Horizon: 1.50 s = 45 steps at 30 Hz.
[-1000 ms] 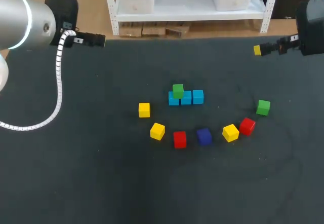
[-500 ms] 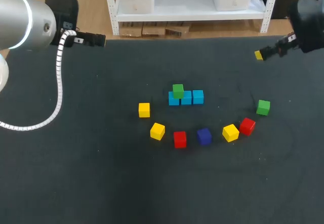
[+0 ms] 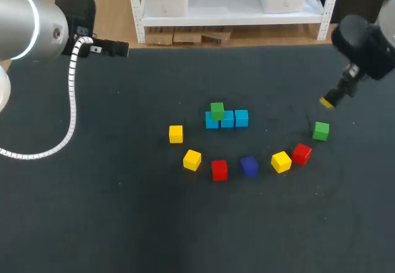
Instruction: Place the blue cubes, place green cubes on the blue cubes, place the yellow cubes on the green cubes, then place the red cubes on the yellow cubes, and place purple cube on the red cubes.
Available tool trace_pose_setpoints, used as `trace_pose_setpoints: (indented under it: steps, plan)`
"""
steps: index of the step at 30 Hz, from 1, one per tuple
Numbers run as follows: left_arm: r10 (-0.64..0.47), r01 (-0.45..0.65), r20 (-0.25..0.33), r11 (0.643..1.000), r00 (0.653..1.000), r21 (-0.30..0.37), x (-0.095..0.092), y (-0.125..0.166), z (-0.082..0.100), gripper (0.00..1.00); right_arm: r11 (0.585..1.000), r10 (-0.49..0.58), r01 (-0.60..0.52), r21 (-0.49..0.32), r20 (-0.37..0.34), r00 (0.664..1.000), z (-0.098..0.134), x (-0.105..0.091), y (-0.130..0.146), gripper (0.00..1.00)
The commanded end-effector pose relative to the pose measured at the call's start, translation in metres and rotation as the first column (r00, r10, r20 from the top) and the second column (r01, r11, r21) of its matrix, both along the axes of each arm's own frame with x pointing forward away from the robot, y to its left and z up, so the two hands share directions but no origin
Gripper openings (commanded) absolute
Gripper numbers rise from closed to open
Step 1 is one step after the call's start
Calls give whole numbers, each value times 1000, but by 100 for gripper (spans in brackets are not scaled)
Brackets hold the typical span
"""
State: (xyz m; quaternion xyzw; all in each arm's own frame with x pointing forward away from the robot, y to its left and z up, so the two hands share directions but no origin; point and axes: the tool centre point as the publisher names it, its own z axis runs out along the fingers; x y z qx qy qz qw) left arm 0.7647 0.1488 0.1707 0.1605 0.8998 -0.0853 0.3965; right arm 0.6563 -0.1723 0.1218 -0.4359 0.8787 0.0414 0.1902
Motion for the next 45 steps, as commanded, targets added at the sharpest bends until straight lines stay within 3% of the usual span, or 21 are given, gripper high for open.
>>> trace_pose_setpoints:
  steps: [1,6,9,15,18,25,37,38,39,40,43,44,45]
  plan:
    - [-8,8,-1,1000,1000,-5,1,2,0,100,967,254,-257,-2,-131,958,-13,-10,-15,100]
    - [-8,8,-1,1000,1000,-5,1,2,0,100,915,358,-385,-122,-199,912,-49,-13,-20,100]
    - [-8,8,-1,1000,1000,-5,1,2,0,100,903,397,-422,-81,-219,891,-62,-9,-18,100]
    - [-8,8,-1,1000,1000,-5,1,2,0,100,864,439,-487,-126,-283,853,-81,-2,-13,100]
    - [-8,8,-1,1000,1000,-5,1,2,0,100,854,430,-492,-168,-303,850,-91,1,-13,100]
    - [-8,8,-1,1000,1000,-5,1,2,0,100,877,415,-468,-112,-316,853,-103,0,-9,100]
    - [-8,8,-1,1000,1000,-5,1,2,0,100,878,410,-466,-111,-329,850,-120,0,-9,100]
    - [-8,8,-1,1000,1000,-5,1,2,0,100,877,411,-467,-111,-330,850,-121,0,-8,92]
    - [-8,8,-1,1000,1000,-5,1,2,0,100,876,413,-469,-110,-330,849,-121,-1,-8,57]
    - [-8,8,-1,1000,1000,-5,1,2,0,100,875,414,-470,-111,-329,848,-122,-1,-7,41]
    - [-8,8,-1,1000,1000,-5,1,2,0,100,877,410,-466,-114,-325,852,-124,0,-8,8]
    - [-8,8,-1,1000,1000,-5,1,2,0,100,878,411,-465,-110,-321,853,-123,0,-8,0]
    - [-8,8,-1,1000,1000,-5,1,2,0,100,878,413,-466,-109,-317,854,-122,-1,-8,0]
